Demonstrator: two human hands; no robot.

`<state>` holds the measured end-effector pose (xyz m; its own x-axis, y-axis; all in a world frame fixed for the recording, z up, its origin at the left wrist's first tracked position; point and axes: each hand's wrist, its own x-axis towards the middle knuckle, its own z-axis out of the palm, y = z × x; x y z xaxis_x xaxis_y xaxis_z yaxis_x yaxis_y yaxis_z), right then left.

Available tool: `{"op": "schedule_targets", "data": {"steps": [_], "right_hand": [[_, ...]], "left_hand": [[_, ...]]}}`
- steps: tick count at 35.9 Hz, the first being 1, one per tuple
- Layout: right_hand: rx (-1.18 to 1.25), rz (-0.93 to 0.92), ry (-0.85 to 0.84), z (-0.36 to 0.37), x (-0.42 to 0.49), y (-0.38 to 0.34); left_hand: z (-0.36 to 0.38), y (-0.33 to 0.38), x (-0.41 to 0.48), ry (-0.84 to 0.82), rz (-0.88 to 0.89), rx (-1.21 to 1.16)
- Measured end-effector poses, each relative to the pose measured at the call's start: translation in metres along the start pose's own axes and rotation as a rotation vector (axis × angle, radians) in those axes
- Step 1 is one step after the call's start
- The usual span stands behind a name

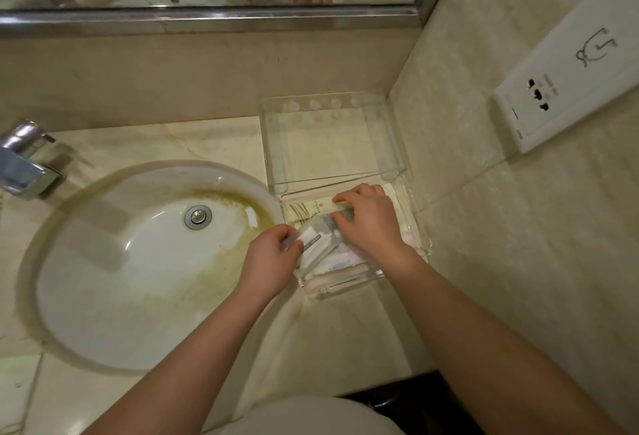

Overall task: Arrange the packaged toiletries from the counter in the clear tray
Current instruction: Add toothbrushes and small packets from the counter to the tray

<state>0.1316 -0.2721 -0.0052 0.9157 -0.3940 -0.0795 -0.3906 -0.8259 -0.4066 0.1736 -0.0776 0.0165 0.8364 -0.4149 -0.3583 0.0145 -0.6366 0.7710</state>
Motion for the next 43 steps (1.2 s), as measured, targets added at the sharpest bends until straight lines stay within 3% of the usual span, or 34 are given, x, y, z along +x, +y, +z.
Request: {"op": "schedule_targets", "data": {"steps": [7,23,29,36,43], "right_hand": [[-0.083,-0.016,-0.033,-0.003,-0.010,0.017],[0.015,-0.030,-0.120,-0.008,-0.001,0.013],[-0.006,-0.042,-0.077,-0.015,0.000,0.017],[-0.156,0.078,-0.116,-0.030,0.008,0.024],[-0.061,0.126,0.039,-0.029,0.000,0.028]], "left_hand": [[-0.002,0.003,0.026,0.029,0.000,0.094],[-0.004,0.007,0.034,-0.004,0.025,0.211],[-0.002,0.009,0.027,-0.105,0.072,0.192],[0.006,0.015,0.033,-0.109,0.067,0.174],[0.012,0.019,0.044,-0.014,0.080,0.285]]}}
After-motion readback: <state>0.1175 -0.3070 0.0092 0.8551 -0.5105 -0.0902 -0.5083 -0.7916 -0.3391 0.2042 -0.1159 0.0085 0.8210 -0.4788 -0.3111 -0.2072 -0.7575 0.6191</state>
